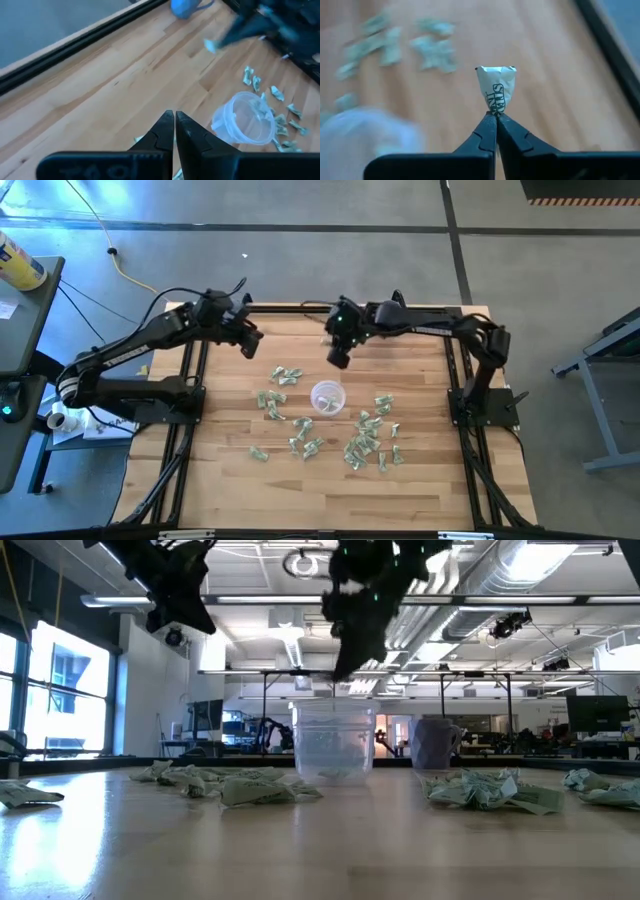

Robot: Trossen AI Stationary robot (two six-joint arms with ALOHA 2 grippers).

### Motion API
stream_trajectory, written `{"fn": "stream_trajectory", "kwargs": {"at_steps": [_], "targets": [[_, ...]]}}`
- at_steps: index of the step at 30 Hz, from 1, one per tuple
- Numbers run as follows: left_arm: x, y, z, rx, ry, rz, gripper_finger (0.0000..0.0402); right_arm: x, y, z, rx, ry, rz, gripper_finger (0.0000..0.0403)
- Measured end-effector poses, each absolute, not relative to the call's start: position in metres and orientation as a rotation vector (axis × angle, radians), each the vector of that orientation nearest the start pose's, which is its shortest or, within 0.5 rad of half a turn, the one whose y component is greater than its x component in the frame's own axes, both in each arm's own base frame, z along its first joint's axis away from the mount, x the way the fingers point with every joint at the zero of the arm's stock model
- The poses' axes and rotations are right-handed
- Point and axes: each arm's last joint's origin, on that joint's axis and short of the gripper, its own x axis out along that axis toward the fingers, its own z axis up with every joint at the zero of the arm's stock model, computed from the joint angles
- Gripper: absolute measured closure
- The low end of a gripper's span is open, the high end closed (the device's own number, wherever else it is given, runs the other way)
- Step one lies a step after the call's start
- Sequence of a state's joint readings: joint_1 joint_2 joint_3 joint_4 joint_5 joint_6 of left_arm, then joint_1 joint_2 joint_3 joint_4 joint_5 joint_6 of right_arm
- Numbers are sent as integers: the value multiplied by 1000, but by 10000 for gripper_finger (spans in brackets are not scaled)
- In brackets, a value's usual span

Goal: Pick and place Stevia / Truvia into bins
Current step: Put the green stevia packet into the transparent bin

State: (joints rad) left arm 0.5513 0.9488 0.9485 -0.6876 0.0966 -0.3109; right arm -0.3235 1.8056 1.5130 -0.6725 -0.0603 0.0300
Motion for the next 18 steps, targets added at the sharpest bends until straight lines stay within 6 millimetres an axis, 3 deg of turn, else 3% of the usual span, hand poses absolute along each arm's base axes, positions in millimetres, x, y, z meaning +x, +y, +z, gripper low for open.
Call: {"fn": "stream_trajectory", "kwargs": {"at_steps": [3,9,14,18], "targets": [[155,87,318,-481,596,528,350,376,-90,281,197,980,-159,400],[151,68,306,-476,611,459,353,382,-44,256,221,1105,-134,397],[154,54,287,-503,657,434,351,382,-31,246,271,1101,-199,380],[156,47,277,-506,682,439,344,383,-27,244,305,1102,-215,339]]}}
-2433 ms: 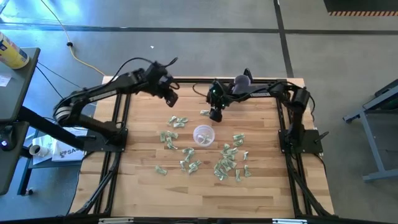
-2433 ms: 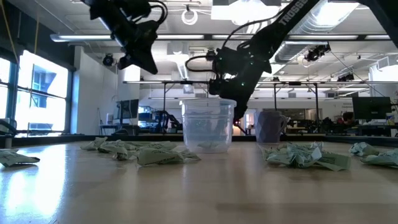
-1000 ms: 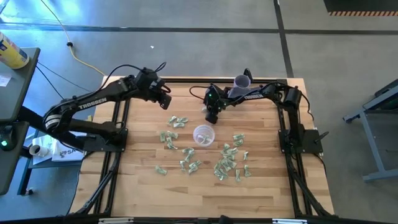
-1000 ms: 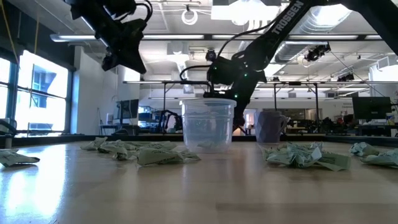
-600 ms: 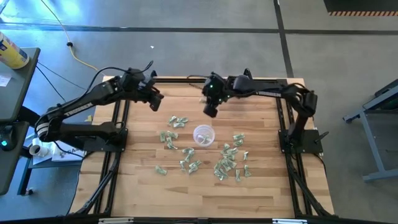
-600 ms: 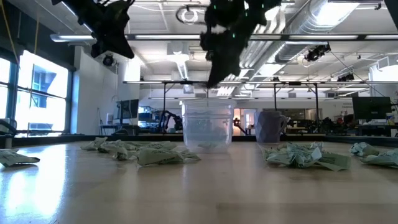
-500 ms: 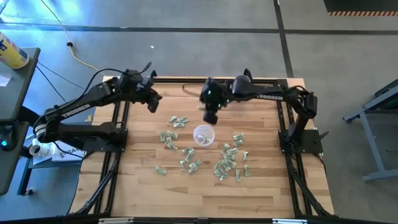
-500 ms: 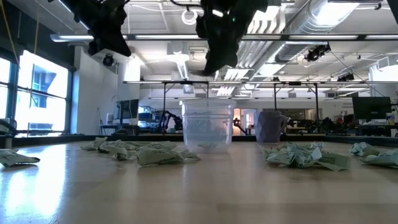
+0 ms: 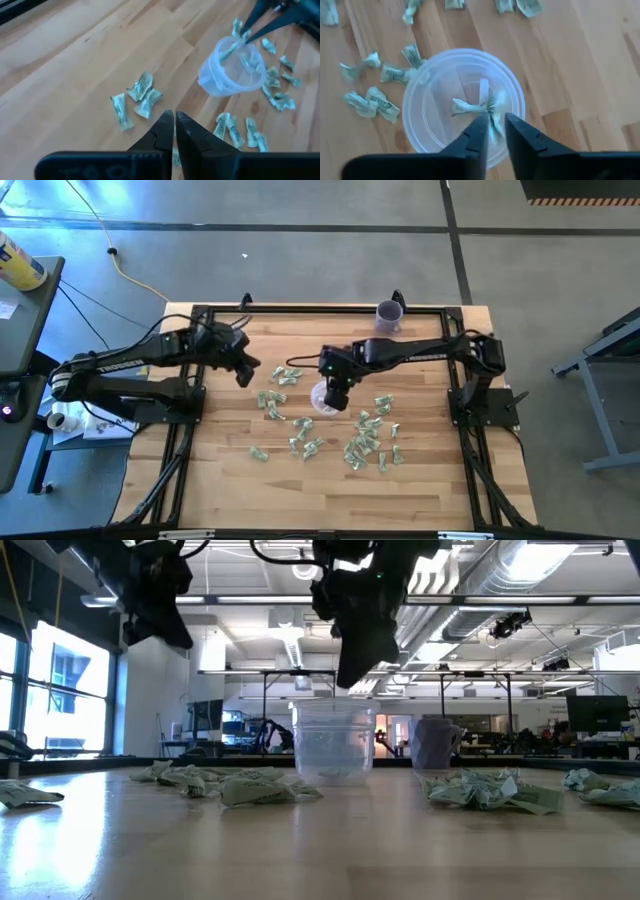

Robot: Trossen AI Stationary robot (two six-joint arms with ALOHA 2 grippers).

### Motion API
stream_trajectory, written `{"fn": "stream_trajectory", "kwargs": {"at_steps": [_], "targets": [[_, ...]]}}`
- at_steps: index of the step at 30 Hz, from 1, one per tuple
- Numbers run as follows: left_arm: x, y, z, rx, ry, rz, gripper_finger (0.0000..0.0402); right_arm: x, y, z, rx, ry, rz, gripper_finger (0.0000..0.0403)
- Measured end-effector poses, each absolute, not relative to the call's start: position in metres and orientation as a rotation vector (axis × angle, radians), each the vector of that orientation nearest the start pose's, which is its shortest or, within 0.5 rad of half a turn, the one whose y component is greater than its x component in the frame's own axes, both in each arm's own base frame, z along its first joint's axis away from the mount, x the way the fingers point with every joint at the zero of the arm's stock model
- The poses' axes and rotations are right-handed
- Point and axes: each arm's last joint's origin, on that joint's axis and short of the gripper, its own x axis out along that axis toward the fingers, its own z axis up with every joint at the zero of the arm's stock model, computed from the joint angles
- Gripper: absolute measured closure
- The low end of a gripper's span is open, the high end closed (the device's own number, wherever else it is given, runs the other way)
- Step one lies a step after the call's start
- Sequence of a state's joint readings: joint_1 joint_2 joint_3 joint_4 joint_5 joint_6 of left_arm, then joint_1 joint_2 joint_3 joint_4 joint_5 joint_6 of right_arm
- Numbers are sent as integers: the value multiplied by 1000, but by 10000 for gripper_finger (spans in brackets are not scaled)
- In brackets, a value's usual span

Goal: Pick and place Stevia / Truvia into bins
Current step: Put the green stevia packet into the transparent bin

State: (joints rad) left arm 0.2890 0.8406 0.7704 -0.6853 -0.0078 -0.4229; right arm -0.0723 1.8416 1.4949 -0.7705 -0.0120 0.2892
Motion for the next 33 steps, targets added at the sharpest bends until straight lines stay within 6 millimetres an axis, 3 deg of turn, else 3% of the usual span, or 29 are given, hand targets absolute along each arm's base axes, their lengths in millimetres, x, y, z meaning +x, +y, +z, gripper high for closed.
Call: {"fn": "stream_trajectory", "kwargs": {"at_steps": [6,10,15,19,26,33], "targets": [[158,44,267,-487,691,510,308,381,-22,247,287,1094,-262,242],[164,48,258,-479,704,592,258,372,-24,258,209,1070,-413,191],[191,56,237,-464,772,632,179,353,-41,263,245,1177,-483,167],[209,70,208,-448,884,731,137,342,-64,260,257,1276,-520,168],[222,97,168,-610,1023,727,153,339,-90,261,244,1252,-510,167],[232,101,158,-654,1002,667,186,335,-107,261,260,1250,-519,166]]}}
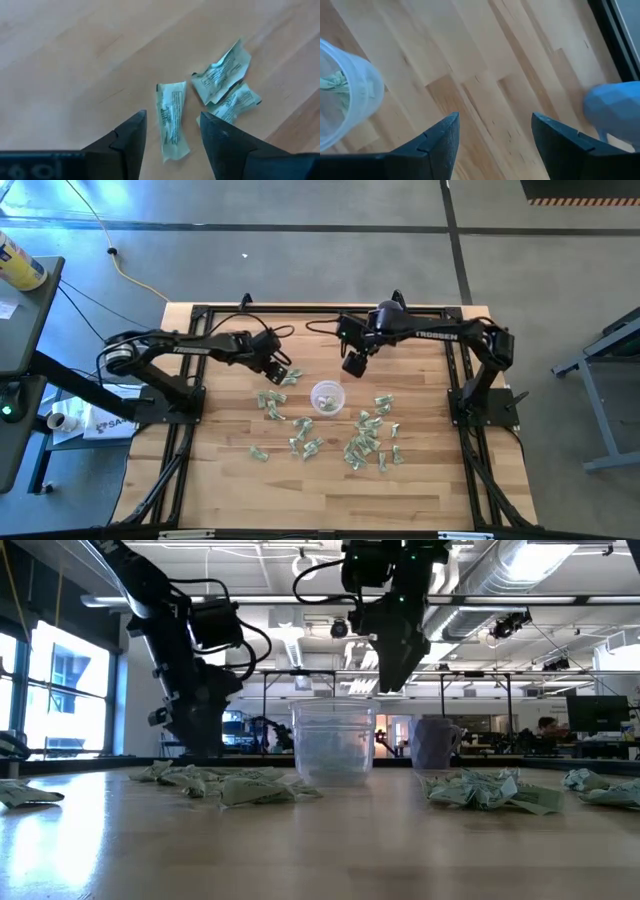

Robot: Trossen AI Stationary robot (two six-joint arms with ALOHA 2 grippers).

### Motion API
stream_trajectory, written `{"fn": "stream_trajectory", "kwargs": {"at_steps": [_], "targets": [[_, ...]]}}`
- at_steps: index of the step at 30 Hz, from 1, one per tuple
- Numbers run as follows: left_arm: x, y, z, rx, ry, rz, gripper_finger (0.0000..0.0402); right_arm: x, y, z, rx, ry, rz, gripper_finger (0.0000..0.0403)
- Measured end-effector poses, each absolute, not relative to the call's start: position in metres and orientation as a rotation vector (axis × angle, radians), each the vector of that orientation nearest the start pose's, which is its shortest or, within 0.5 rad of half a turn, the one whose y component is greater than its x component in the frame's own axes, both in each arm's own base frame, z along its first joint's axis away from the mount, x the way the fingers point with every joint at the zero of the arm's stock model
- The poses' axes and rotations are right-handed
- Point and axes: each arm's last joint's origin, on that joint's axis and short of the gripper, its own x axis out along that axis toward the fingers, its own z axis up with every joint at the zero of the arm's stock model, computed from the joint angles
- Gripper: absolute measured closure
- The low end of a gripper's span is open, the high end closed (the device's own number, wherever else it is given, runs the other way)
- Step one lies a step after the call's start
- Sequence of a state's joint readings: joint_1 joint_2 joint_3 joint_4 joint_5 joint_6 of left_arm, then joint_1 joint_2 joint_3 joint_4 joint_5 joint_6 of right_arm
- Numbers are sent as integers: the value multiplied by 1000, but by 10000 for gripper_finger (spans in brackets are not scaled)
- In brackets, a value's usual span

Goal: Pick and place Stevia / Truvia into bins
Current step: Put the green stevia packet into the transparent bin

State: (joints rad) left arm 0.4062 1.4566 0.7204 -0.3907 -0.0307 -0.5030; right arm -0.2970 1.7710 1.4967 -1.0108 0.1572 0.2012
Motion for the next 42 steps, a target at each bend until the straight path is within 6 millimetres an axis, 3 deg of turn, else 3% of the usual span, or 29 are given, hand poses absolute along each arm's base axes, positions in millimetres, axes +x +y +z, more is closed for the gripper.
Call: {"fn": "stream_trajectory", "kwargs": {"at_steps": [9,15,18,23,28,34,38,42], "targets": [[237,103,137,-647,1090,694,195,334,-114,262,278,1234,-529,166],[237,103,134,-636,1106,708,201,334,-114,262,277,1234,-529,166],[237,103,133,-623,1113,709,227,334,-114,262,277,1234,-530,166],[236,104,132,-584,1133,698,302,336,-108,262,240,1235,-552,166],[235,104,133,-572,1134,702,377,339,-93,272,195,1166,-594,167],[234,96,143,-571,1109,656,369,331,-69,299,132,1011,-754,167],[237,81,164,-507,1018,594,378,320,-42,314,175,934,-822,167],[244,57,188,-457,874,477,380,309,-14,317,216,964,-824,167]]}}
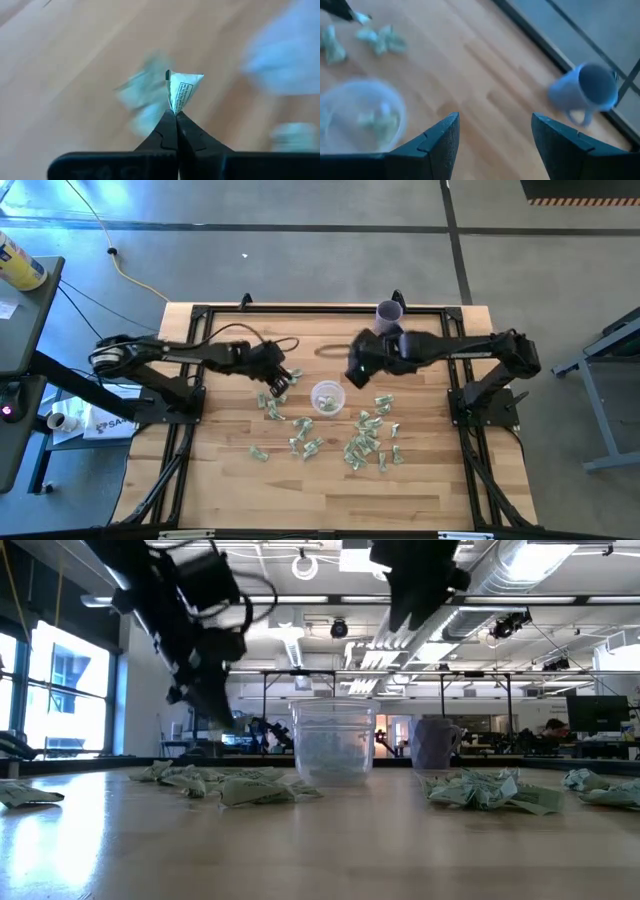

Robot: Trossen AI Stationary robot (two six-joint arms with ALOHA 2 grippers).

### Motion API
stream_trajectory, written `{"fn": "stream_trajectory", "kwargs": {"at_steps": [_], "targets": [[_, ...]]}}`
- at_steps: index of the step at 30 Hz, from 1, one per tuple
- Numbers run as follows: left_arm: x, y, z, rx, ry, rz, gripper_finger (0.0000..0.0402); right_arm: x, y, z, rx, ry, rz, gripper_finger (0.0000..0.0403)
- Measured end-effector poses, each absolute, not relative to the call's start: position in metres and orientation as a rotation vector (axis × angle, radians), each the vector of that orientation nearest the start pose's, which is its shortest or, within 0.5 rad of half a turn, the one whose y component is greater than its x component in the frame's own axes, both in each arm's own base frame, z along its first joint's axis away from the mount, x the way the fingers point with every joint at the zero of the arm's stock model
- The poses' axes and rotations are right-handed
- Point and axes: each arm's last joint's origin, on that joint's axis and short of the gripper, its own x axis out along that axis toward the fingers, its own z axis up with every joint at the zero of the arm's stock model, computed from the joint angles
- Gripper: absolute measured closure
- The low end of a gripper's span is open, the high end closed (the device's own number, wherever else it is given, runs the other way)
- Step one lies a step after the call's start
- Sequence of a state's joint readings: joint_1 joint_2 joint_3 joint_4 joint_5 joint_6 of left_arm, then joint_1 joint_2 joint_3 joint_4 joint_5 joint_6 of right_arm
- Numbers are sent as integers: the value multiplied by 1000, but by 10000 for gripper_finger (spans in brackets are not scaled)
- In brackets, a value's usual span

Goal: Pick and place Stevia / Truvia into bins
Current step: Put the green stevia packet into the transparent bin

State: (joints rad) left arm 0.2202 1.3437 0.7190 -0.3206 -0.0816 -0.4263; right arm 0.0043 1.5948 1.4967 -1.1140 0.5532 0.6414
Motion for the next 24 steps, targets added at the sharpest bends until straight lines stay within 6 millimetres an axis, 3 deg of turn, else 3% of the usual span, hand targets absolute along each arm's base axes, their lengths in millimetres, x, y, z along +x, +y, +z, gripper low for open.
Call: {"fn": "stream_trajectory", "kwargs": {"at_steps": [5,12,19,24], "targets": [[254,28,211,-439,688,350,380,294,12,311,148,1092,-807,167],[274,1,232,-428,446,270,380,263,25,285,-73,1348,-828,167],[316,1,241,-465,463,299,379,211,37,253,-33,1453,-795,167],[353,0,234,-448,635,316,379,182,40,254,65,1346,-829,167]]}}
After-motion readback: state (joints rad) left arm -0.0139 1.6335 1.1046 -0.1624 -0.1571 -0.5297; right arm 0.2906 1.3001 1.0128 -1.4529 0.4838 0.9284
